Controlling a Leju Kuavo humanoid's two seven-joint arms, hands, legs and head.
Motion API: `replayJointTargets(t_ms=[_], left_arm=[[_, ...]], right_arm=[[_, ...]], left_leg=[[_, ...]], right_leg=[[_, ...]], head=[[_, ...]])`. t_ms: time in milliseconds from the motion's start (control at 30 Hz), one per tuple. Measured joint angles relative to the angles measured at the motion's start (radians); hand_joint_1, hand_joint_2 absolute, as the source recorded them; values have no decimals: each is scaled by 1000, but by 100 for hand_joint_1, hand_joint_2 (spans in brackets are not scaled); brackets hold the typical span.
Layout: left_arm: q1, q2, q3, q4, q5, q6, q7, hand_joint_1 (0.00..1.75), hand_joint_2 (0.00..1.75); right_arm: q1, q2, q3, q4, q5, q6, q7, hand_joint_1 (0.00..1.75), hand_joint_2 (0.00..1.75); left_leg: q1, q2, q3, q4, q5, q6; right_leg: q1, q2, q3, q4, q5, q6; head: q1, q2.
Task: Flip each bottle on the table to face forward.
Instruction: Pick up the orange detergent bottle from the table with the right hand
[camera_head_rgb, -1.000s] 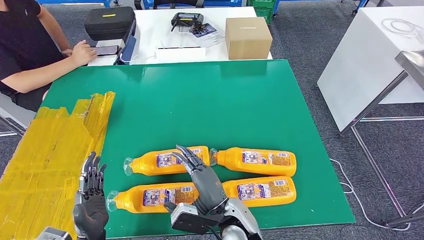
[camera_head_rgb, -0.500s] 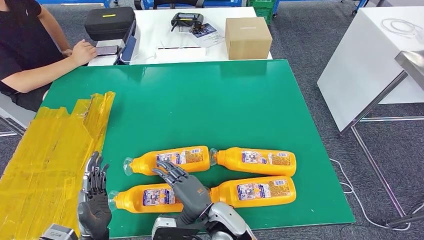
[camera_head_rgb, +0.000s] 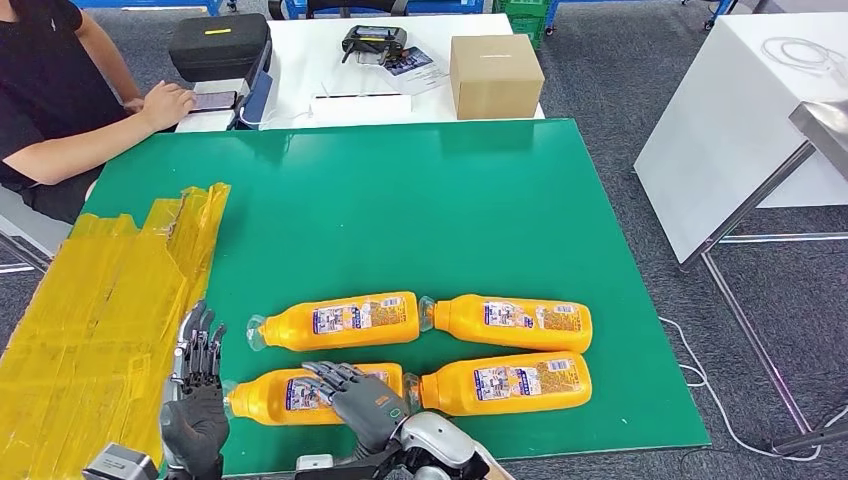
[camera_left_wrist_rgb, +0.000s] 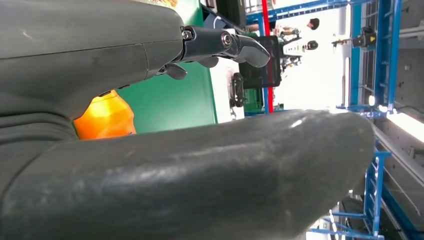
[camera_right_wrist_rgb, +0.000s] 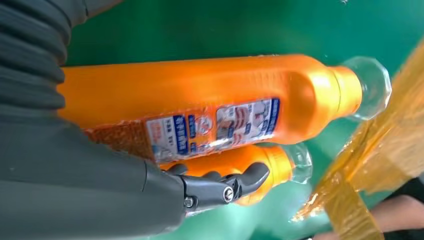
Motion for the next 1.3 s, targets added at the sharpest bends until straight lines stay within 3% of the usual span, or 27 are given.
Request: replayJointTargets(t_ms=[267, 400, 433, 533, 567, 700, 967, 1300], left_arm=[[18, 0, 5, -4, 25, -6, 0, 0, 0], [20, 0, 7, -7, 30, -10, 0, 0, 0], [18, 0, 8, -7, 31, -14, 0, 0, 0], [15, 0, 12, -7, 34, -22, 0, 0, 0], [14, 0, 13, -7, 34, -24, 0, 0, 0], [8, 0, 14, -5, 34, -34, 0, 0, 0], [-8, 0, 15, 1, 39, -55, 0, 0, 0], [-16, 0, 19, 5, 46, -60, 0, 0, 0]], right_arm=[[-102, 20, 83, 147, 124, -5, 146, 0, 175], [-180, 33, 129, 256, 156, 67, 170, 6, 175], [-202, 36, 140, 282, 157, 88, 165, 21, 175], [-255, 44, 170, 344, 151, 125, 149, 115, 175], [-269, 46, 178, 359, 148, 135, 145, 136, 175], [-321, 49, 210, 408, 123, 182, 120, 171, 175], [-399, 47, 263, 460, 67, 257, 93, 175, 175], [-424, 47, 294, 482, 40, 277, 92, 175, 175]], left_leg=[[0, 1, 8, 0, -1, 0], [0, 2, 16, -1, -5, 0], [0, 4, 18, -1, -5, -1], [0, 6, 25, -1, -5, -1], [0, 6, 27, -1, -5, -1], [0, 6, 33, -1, -5, -1], [-2, 5, 39, -1, -6, 1], [-4, 3, 43, -1, -9, 4]], right_leg=[[0, 0, 2, 0, -1, 0], [0, 2, 3, -1, -2, -1], [0, 3, 4, -1, -1, -1], [0, 5, 9, -1, -1, -1], [0, 5, 11, -1, -1, -1], [0, 5, 17, -1, -2, -1], [-3, 5, 24, -1, -4, 2], [-5, 5, 29, -2, -8, 4]], head=[[0, 0], [0, 0], [0, 0], [0, 0], [0, 0], [0, 0], [0, 0], [-1, 0]])
